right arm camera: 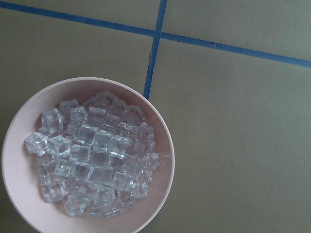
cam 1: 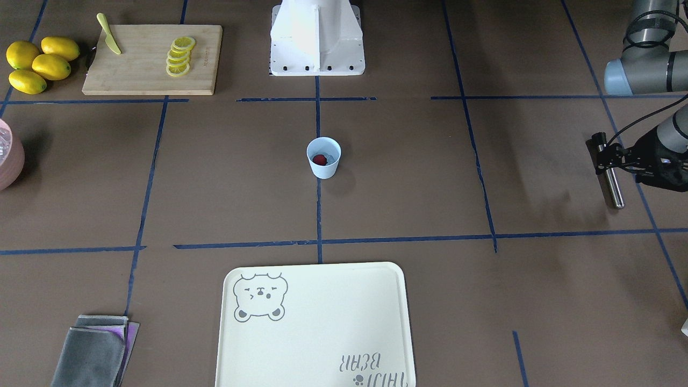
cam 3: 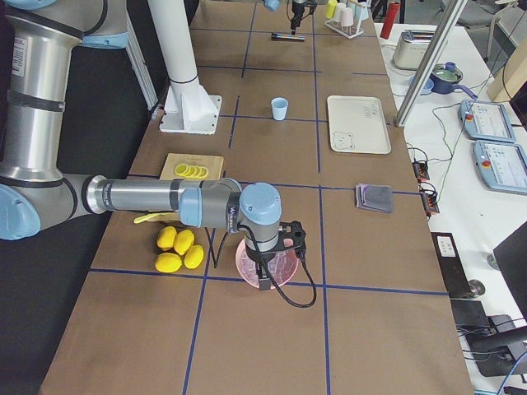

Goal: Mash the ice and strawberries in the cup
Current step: 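Move the left gripper back to the steel muddler, then grasp the steel muddler upright with the left gripper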

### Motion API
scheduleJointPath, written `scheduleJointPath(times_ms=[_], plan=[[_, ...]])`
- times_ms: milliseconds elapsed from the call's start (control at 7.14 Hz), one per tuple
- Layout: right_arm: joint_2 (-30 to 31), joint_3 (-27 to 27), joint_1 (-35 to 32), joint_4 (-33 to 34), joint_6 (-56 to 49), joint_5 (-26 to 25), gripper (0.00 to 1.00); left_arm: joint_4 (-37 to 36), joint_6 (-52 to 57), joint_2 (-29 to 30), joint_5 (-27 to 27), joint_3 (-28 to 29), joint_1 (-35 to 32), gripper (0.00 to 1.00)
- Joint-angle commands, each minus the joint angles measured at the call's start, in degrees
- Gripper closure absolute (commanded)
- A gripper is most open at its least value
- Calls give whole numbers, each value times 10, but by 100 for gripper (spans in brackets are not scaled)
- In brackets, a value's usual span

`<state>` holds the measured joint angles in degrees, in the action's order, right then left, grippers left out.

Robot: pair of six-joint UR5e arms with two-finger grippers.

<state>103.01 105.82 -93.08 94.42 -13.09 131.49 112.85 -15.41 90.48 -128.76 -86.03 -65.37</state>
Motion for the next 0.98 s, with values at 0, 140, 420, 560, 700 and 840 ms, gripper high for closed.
scheduleJointPath(times_ms=[0, 140, 420, 560, 700, 840], plan=[[0, 0, 0, 0, 0, 0, 1, 23, -26, 1, 0, 31, 1, 2], [0, 1, 0, 0, 0, 0, 1, 55, -50, 3, 0, 54, 2, 4], [0, 1, 0, 0, 0, 0, 1, 94, -114, 8, -1, 75, 5, 13], [0, 1, 0, 0, 0, 0, 1, 94, -120, 9, -1, 74, 5, 15], [0, 1, 0, 0, 0, 0, 1, 94, -120, 10, -1, 76, 6, 15], [0, 0, 0, 1, 0, -1, 1, 94, -120, 10, -1, 77, 6, 15]])
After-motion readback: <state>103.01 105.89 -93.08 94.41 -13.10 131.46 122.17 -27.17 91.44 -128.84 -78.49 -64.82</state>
